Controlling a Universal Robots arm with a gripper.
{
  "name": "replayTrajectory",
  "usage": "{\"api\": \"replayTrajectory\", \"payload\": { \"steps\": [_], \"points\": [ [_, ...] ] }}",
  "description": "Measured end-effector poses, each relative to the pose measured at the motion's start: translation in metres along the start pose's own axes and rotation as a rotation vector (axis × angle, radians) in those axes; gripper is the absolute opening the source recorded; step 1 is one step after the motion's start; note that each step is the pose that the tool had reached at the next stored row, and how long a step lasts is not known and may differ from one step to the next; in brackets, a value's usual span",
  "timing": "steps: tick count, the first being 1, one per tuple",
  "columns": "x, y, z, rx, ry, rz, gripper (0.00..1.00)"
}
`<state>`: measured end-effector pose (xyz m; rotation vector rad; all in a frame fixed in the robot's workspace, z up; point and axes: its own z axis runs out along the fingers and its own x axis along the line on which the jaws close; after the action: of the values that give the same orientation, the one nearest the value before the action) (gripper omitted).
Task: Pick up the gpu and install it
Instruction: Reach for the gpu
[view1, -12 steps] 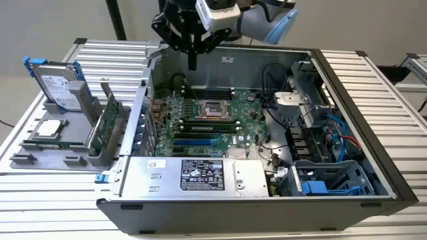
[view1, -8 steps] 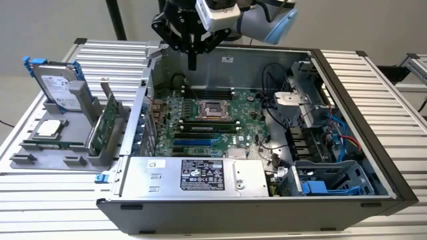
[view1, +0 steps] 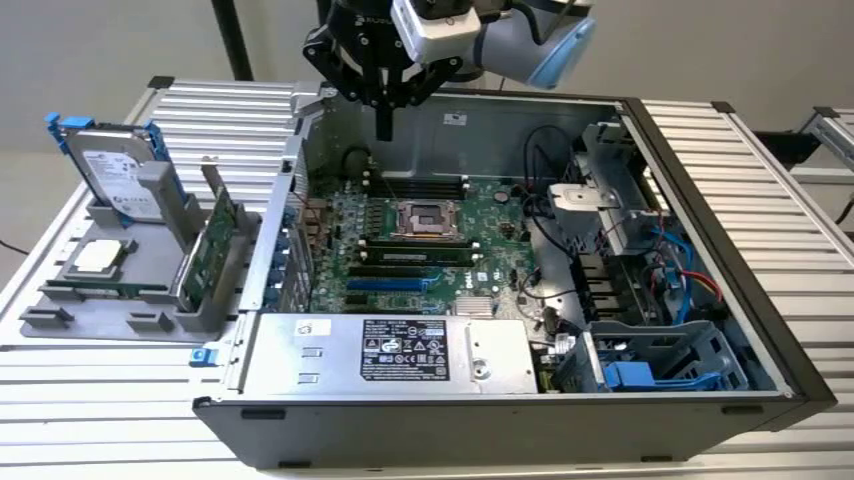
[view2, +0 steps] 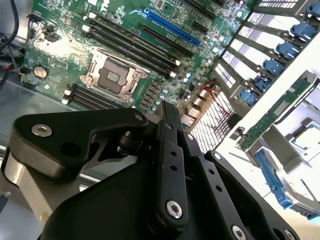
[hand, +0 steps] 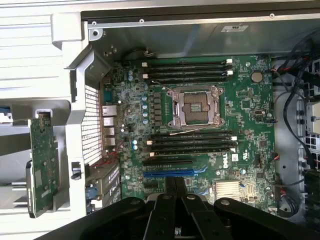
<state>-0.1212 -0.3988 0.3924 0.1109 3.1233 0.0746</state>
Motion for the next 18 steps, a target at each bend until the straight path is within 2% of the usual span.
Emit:
{"api": "replayTrajectory", "payload": {
  "steps": [8, 18],
  "points": [
    [0.006, -0.0004, -0.0001, 0.0, 0.0, 0.0, 0.0],
    [0.02, -0.0014, -0.0003, -0.0001, 0.0, 0.0, 0.0]
  ]
}}
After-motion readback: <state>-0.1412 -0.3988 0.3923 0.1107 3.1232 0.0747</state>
